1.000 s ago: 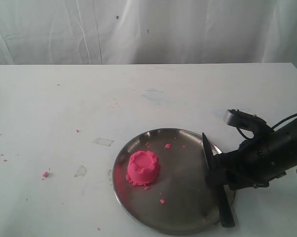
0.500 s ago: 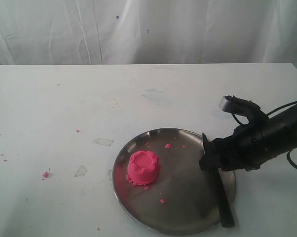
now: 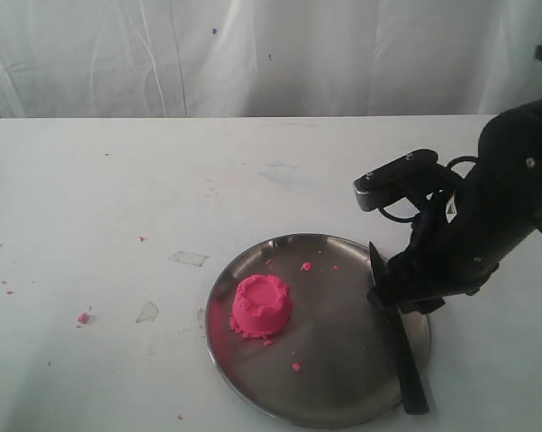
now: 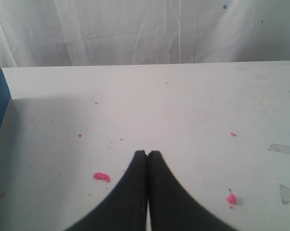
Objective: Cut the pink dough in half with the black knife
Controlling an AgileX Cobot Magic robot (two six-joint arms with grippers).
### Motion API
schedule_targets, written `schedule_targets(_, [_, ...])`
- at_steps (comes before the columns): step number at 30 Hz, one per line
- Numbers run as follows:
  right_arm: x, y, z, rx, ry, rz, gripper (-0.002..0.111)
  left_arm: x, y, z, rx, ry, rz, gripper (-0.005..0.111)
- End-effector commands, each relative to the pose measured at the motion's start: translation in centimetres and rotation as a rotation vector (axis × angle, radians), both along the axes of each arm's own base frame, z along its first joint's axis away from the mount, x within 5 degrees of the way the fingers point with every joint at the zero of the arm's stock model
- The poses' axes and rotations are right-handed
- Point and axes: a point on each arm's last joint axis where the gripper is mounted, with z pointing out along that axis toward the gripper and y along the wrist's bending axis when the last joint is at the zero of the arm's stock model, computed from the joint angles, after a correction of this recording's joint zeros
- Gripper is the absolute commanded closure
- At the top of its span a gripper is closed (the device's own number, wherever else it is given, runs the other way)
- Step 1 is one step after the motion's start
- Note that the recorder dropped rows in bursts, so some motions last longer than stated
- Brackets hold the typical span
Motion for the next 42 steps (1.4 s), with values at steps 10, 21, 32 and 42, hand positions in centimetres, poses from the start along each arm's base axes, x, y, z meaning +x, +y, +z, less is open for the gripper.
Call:
schedule_targets(10, [0.2, 2.1, -3.5, -0.090, 0.082, 0.002, 0.054, 0.0, 0.0, 0.0, -0.011, -0.009, 0.002, 0.107])
schedule_targets(21, [1.1, 2.8, -6.2, -0.083, 0.100, -0.007, 0.054, 0.0, 0.0, 0.0, -0.011, -0.009, 0.002, 0.107])
schedule_targets(32, [0.9, 2.6, -6.9, -0.116, 0.149, -0.018, 0.057, 0.0, 0.0, 0.0, -0.011, -0.009, 0.002, 0.107])
schedule_targets(42, [0.4, 2.4, -7.0, -0.137, 0.199, -0.036, 0.085, 0.0, 0.0, 0.0, -0.011, -0.009, 0.002, 0.107])
